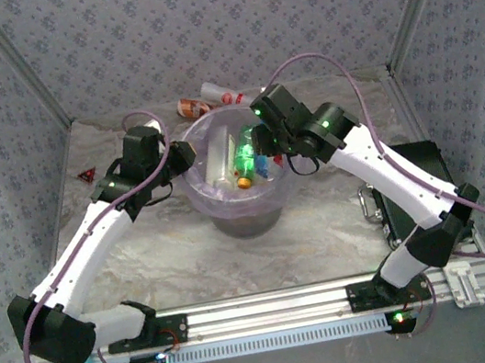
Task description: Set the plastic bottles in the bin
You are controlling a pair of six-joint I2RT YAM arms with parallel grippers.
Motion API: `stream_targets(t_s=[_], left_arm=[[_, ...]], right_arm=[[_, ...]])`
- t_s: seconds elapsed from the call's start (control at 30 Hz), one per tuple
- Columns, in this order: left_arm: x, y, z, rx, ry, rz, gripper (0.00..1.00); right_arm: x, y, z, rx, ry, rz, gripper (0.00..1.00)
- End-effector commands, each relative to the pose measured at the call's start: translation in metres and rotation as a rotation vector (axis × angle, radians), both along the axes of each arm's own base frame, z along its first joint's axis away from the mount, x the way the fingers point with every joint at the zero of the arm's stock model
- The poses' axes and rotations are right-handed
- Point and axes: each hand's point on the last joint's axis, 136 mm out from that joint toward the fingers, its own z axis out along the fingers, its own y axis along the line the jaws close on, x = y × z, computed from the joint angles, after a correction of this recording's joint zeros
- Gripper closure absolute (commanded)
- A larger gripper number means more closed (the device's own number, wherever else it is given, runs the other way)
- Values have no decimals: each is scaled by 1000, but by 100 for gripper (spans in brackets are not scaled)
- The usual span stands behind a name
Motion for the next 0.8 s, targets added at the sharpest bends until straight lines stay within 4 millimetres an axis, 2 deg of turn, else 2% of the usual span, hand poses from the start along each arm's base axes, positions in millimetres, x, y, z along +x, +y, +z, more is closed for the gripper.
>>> stream_targets(t_s=[0.0,0.17,0.27,0.47,0.57,0.77], left_arm=[[0,-15,12,-35,-25,-43,78],[0,-20,9,-41,-20,-55,78],[0,-21,9,-41,-20,-64,78],[0,-33,16,-53,-31,-101,78],[-1,-41,18,-47,-38,-121,78],[0,-59,12,-34,-20,-161,78]], right_arm=[[-13,11,-36,10,120,20,60],[-10,27,-47,50,157,59,61],[-7,25,-35,63,135,52,60],[-6,2,18,70,18,23,50],[-5,-13,32,71,-17,-4,41],[-7,-54,49,81,-59,-78,36]])
